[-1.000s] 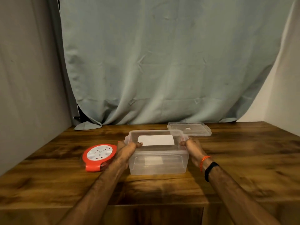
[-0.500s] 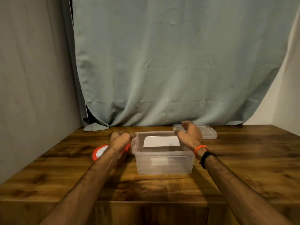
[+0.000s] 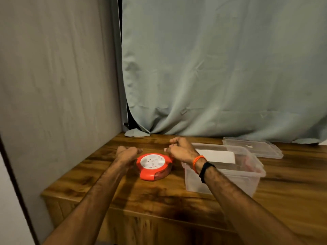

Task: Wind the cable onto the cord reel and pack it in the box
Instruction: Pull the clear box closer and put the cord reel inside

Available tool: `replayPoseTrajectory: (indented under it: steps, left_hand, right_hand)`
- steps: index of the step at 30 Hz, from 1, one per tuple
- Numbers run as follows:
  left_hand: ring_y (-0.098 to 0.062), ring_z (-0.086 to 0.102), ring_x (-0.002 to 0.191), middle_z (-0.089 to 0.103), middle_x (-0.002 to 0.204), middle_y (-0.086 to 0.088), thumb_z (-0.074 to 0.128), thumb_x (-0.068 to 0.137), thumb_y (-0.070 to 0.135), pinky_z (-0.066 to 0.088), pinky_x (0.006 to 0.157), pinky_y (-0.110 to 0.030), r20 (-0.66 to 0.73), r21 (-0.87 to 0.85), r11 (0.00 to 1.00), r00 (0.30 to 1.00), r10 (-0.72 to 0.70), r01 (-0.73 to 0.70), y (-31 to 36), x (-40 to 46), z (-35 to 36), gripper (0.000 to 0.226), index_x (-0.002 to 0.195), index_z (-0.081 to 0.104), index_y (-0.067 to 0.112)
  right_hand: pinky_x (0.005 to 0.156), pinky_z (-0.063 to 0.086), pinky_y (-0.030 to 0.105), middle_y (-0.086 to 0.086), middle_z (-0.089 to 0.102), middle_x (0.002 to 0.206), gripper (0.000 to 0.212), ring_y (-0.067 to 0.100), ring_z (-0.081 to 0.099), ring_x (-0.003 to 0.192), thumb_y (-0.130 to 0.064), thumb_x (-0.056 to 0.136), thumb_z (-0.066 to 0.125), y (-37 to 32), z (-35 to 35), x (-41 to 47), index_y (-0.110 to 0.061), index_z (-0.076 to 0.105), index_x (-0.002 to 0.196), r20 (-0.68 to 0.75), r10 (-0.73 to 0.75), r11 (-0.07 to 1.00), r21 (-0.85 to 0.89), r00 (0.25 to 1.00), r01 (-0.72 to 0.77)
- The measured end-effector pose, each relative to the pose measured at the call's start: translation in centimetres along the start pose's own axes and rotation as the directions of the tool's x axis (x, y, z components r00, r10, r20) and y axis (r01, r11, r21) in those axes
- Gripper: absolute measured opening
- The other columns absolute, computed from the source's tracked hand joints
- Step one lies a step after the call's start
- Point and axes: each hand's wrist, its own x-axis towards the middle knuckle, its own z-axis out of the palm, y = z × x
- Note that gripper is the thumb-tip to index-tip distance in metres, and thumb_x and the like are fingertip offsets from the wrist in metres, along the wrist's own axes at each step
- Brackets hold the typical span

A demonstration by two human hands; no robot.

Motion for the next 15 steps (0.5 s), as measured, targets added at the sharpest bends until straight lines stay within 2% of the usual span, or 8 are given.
replayPoseTrajectory:
  steps: [2, 4, 8, 9, 10, 12, 13, 15]
  left_hand:
    - [-0.026, 0.057, 0.064, 0.060, 0.081, -0.017, 0.072, 0.082, 0.008, 0.043, 0.049, -0.028, -0.020, -0.014, 1.000, 0.999, -0.026, 0.026, -1.0, 0.6, -0.2, 0.038, 0.107, 0.043, 0.006]
    - [-0.029, 0.060, 0.067, 0.058, 0.082, -0.017, 0.071, 0.081, 0.003, 0.048, 0.050, -0.030, -0.013, -0.022, 0.997, 0.997, -0.076, 0.076, -1.8, 1.1, -0.1, 0.040, 0.102, 0.037, 0.010]
    - [-0.036, 0.064, 0.077, 0.060, 0.097, -0.025, 0.071, 0.080, 0.003, 0.055, 0.057, -0.041, 0.005, 0.012, 0.995, 0.995, -0.099, 0.099, -2.7, 2.3, 0.4, 0.038, 0.104, 0.042, 0.007]
    - [-0.038, 0.066, 0.084, 0.061, 0.103, -0.026, 0.072, 0.080, 0.004, 0.058, 0.063, -0.044, 0.009, 0.030, 0.994, 0.994, -0.107, 0.107, -2.8, 2.7, 0.6, 0.038, 0.105, 0.042, 0.006]
    - [-0.038, 0.066, 0.088, 0.062, 0.107, -0.027, 0.073, 0.080, 0.005, 0.059, 0.065, -0.044, 0.021, 0.045, 0.992, 0.993, -0.116, 0.115, -2.9, 2.9, 0.7, 0.040, 0.106, 0.044, 0.004]
    - [-0.030, 0.065, 0.077, 0.064, 0.110, -0.027, 0.075, 0.079, 0.007, 0.054, 0.048, -0.033, 0.069, 0.065, 0.991, 0.990, -0.123, 0.119, -3.2, 3.4, 0.9, 0.045, 0.115, 0.050, -0.004]
    - [-0.027, 0.064, 0.071, 0.065, 0.108, -0.026, 0.075, 0.079, 0.008, 0.050, 0.042, -0.028, 0.087, 0.077, 0.990, 0.989, -0.123, 0.117, -3.3, 3.5, 1.0, 0.047, 0.118, 0.051, -0.004]
    - [-0.026, 0.063, 0.071, 0.065, 0.104, -0.021, 0.077, 0.079, 0.008, 0.047, 0.039, -0.026, 0.082, 0.094, 0.988, 0.988, -0.131, 0.123, -3.6, 3.8, 1.2, 0.048, 0.117, 0.049, -0.001]
  right_hand:
    - [0.102, 0.044, 0.032, 0.006, 0.062, 0.120, 0.055, 0.021, 0.057, 0.112, -0.026, 0.083, 0.068, 0.0, 1.8, 0.5, -0.014, 0.049, 0.134, 0.048, 0.009, 0.992, -0.130, 0.999, -0.003]
    - [0.103, 0.040, 0.031, 0.011, 0.052, 0.140, 0.056, 0.027, 0.050, 0.126, -0.029, 0.086, 0.062, 0.1, 3.3, 0.9, -0.013, 0.046, 0.138, 0.077, 0.040, 0.966, -0.257, 0.996, -0.019]
    - [0.075, 0.045, 0.022, 0.015, 0.057, 0.134, 0.048, 0.028, 0.057, 0.118, -0.030, 0.089, 0.056, 0.9, 5.6, 1.7, -0.005, 0.053, 0.130, 0.035, 0.131, 0.918, -0.383, 0.991, -0.107]
    - [0.075, 0.046, 0.020, 0.014, 0.056, 0.136, 0.050, 0.028, 0.056, 0.120, -0.030, 0.089, 0.056, 1.4, 6.0, 2.0, -0.004, 0.053, 0.132, 0.013, 0.155, 0.914, -0.382, 0.988, -0.138]
    - [0.083, 0.046, 0.020, 0.014, 0.051, 0.142, 0.056, 0.028, 0.052, 0.126, -0.030, 0.088, 0.056, 1.9, 6.2, 2.2, -0.005, 0.048, 0.136, -0.010, 0.181, 0.916, -0.362, 0.983, -0.173]
    - [0.109, 0.038, 0.032, 0.011, 0.030, 0.156, 0.072, 0.030, 0.037, 0.139, -0.028, 0.087, 0.058, 2.8, 6.5, 2.4, -0.008, 0.028, 0.149, -0.032, 0.244, 0.928, -0.283, 0.969, -0.242]
    - [0.114, 0.033, 0.034, 0.009, 0.023, 0.159, 0.078, 0.030, 0.031, 0.142, -0.025, 0.086, 0.060, 3.2, 6.6, 2.5, -0.012, 0.020, 0.152, -0.043, 0.264, 0.936, -0.229, 0.964, -0.266]
    - [0.114, 0.029, 0.033, 0.007, 0.023, 0.160, 0.079, 0.028, 0.029, 0.143, -0.016, 0.086, 0.059, 3.8, 6.7, 2.6, -0.017, 0.017, 0.153, -0.081, 0.275, 0.951, -0.123, 0.958, -0.283]
